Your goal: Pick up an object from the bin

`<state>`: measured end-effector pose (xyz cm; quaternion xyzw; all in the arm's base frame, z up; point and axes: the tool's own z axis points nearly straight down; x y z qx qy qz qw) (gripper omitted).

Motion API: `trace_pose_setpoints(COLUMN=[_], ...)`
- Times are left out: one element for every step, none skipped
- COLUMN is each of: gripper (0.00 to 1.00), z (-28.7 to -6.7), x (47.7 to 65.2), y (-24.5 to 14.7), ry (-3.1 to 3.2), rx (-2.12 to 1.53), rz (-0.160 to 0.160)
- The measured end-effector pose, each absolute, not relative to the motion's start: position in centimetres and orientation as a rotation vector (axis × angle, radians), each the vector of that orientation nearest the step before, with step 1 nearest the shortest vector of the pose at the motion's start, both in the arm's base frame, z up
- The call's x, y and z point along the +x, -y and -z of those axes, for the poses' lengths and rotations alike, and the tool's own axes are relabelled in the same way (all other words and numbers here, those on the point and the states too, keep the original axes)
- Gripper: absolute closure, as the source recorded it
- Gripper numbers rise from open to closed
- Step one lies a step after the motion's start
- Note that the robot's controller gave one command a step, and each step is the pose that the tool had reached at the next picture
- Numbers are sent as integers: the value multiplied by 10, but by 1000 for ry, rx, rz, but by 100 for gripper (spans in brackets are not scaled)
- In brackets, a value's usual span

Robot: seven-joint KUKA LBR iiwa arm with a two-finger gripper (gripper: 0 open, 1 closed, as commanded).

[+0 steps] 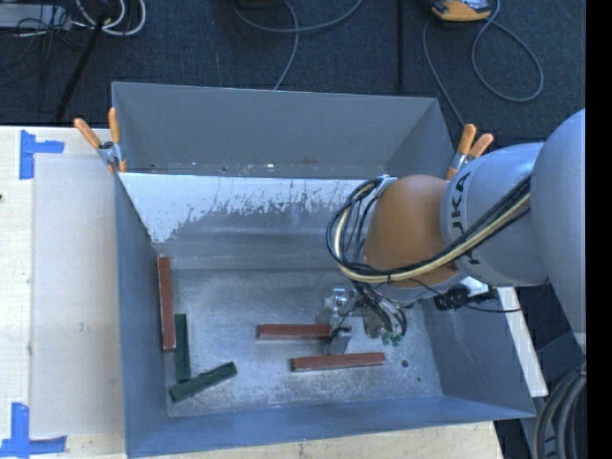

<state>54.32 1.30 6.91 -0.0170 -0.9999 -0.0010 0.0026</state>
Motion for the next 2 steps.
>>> trace_pose_setpoints(gripper=[100, 100], z=[-151, -269], x=[533, 543], y=[-36, -63], ry=[3148, 3151], rx=[-8, 27], rz=[3, 2])
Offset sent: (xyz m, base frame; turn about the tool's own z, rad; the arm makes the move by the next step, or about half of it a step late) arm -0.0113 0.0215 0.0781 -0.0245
